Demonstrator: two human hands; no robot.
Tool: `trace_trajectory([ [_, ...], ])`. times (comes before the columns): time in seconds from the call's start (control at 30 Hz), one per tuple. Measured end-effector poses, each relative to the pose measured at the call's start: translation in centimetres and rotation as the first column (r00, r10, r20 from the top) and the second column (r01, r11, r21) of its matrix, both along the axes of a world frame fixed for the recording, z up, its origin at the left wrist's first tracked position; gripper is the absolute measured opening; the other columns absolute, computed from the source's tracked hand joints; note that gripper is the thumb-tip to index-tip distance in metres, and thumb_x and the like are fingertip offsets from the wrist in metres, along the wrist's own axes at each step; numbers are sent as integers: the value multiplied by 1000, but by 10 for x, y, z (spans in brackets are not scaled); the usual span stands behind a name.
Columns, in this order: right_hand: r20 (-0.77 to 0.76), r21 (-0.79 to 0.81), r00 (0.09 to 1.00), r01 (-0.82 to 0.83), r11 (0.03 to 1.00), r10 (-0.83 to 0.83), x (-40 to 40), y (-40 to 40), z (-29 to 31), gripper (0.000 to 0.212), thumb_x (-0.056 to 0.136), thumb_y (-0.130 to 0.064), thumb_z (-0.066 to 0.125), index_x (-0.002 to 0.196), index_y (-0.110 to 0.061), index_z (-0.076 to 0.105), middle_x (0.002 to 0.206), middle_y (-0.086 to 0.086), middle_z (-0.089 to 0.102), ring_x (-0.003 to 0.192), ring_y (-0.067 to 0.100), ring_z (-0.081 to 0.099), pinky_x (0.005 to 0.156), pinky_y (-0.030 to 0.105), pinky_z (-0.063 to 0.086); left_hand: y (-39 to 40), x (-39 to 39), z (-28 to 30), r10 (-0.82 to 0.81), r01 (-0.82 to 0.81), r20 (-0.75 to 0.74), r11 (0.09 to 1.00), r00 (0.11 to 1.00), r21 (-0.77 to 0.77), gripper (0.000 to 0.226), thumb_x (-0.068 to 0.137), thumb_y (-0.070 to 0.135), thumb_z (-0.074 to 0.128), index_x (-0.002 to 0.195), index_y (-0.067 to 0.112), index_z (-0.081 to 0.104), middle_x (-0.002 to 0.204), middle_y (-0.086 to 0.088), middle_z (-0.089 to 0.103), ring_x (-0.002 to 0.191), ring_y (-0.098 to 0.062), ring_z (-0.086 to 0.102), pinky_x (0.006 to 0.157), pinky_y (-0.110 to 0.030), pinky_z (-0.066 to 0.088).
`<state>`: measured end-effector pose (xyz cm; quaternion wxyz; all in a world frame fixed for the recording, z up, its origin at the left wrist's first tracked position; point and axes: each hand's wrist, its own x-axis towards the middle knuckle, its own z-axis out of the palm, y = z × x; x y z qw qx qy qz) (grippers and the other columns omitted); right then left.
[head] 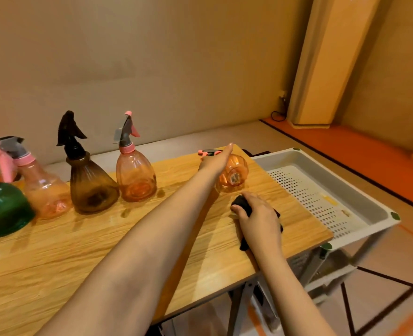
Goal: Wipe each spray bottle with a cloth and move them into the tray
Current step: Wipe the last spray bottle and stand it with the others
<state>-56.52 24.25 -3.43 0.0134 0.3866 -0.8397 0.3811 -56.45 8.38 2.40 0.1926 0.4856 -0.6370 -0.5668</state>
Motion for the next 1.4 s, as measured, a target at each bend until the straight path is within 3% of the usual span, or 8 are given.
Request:
trace_trajectory([
  [0.23,-12,33,1000,-1,999,1,-2,-1,-3,51,88,-27,62,135,-13,47,140,3,46,134,15,34,111,29,24,-1,-4,-3,6,-7,8,999,1000,45,80,75,62,64,136,14,46,135,-10,53,119,-32,52,101,-43,46],
  [0.53,-30,8,999,11,1000,-10,-2,-1,-4,40,87,-15,62,126,-12,56,129,2,57,123,17,46,101,28,35,13,35,3,8,57,-257,968,966,246,36,88,46,60,111,19,56,103,-10,60,85,-25,58,62,-31,50],
  [0.7,-34,-25,999,-3,1000,2,-1,0,-2,35,85,-4,59,120,-10,61,121,3,61,116,19,51,93,28,39,19,78,6,-47,157,-415,959,909,235,30,90,38,57,113,18,53,96,-7,63,87,-21,61,71,-32,52],
  [0.87,27,-87,999,-16,996,19,2,5,3,32,87,-4,58,119,-7,62,120,7,62,114,23,54,91,29,40,27,141,-9,-160,410,-611,863,775,294,95,40,38,94,122,11,53,94,-7,71,86,-22,69,80,-40,55],
  [1.0,168,-254,983,-30,967,75,2,11,5,27,87,-5,60,112,-13,67,110,4,66,103,18,58,81,19,39,38,184,-24,-134,491,-722,814,679,311,94,33,30,98,117,11,61,100,-14,69,87,-27,69,76,-42,58],
  [1.13,307,-457,935,-21,889,179,17,14,14,30,84,0,62,107,-20,66,102,-3,66,98,12,58,74,6,41,47,224,-24,-272,463,-615,869,740,173,109,41,41,94,135,11,47,121,-18,63,107,-31,63,88,-41,54],
  [1.33,269,-607,832,-245,756,486,95,-8,30,43,81,7,63,98,-33,64,96,0,67,72,0,60,61,16,47,55,286,-36,-169,177,-486,984,857,-31,101,47,34,85,139,26,43,125,-6,63,111,-21,64,85,-33,56],
  [1.4,182,-610,794,-371,700,580,123,-22,38,47,79,8,64,97,-35,63,96,-8,68,80,2,61,69,21,50,56,311,-39,-144,96,-430,987,891,-130,103,48,40,82,140,31,39,129,2,59,117,-16,59,92,-30,52],
])
